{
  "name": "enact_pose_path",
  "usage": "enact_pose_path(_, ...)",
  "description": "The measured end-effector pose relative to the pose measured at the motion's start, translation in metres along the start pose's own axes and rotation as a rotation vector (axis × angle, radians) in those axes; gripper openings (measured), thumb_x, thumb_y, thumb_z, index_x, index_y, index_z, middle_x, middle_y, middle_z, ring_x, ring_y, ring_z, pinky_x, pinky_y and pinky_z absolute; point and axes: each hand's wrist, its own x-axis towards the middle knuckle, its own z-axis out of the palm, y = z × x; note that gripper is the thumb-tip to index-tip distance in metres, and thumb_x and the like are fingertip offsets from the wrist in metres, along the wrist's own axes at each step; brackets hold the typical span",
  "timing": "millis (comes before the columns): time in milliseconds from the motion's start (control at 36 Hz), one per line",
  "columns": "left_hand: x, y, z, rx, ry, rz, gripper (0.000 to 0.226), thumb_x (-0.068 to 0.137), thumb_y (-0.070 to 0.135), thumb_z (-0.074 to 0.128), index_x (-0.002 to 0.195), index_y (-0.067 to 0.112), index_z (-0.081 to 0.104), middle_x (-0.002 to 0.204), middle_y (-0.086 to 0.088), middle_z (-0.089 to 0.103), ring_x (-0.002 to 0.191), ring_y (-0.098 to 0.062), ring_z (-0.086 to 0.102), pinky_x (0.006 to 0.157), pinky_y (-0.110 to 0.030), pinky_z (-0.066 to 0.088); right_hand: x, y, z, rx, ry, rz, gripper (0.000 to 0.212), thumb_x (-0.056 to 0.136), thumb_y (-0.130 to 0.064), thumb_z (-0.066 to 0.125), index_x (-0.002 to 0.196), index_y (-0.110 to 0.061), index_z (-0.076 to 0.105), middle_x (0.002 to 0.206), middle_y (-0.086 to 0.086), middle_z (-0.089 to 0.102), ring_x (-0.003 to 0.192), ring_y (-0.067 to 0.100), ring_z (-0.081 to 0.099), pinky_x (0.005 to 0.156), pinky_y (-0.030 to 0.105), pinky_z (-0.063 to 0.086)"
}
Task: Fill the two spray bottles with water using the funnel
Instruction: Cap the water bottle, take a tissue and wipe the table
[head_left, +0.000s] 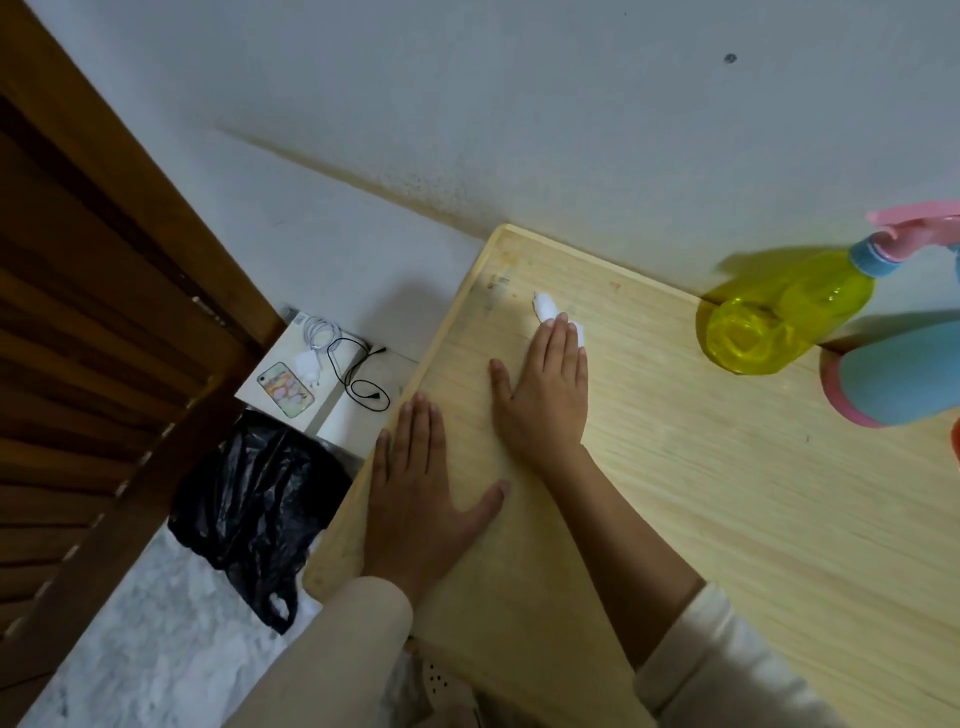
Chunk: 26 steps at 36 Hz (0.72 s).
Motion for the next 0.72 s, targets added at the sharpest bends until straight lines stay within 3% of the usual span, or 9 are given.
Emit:
enact_pose_path(250,0.0,0.0,-0.001,-0.029,0.011,0.0,0.103,0.079,0.077,0.032,0.149,0.003,0.024,0.157,-0.013,0.024,0.145,-0.019,0.013,0.116,-0.036,0.006,0.011,-0.001,-0.001,-0.013,-0.051,-0.08,0.073,0.098,-0.047,0.027,0.15,-0.004,0.0,0.159,0.011,-0.003,0.147,0.022,-0.008,0.117,0.032,-0.008)
enact_pose_path(528,-0.001,-0.001,-0.003,-0.046,-0.007,-0.009,0.104,0.077,0.078,0.035,0.148,0.004,0.026,0.156,-0.011,0.028,0.144,-0.02,0.021,0.116,-0.034,0.004,0.006,0.008,-0.011,0.0,-0.104,-0.329,0.068,0.098,-0.04,0.039,0.149,-0.003,0.012,0.159,0.01,0.01,0.147,0.022,0.004,0.117,0.03,0.003)
enact_pose_path(722,-0.002,-0.002,-0.006,-0.072,-0.003,-0.001,0.106,0.074,0.079,0.034,0.148,0.004,0.027,0.156,-0.01,0.026,0.146,-0.02,0.022,0.116,-0.031,0.0,-0.015,0.012,-0.005,-0.004,-0.1,-0.4,0.077,0.087,-0.05,0.017,0.147,-0.004,0.022,0.156,0.011,0.02,0.146,0.023,0.013,0.115,0.026,0.005)
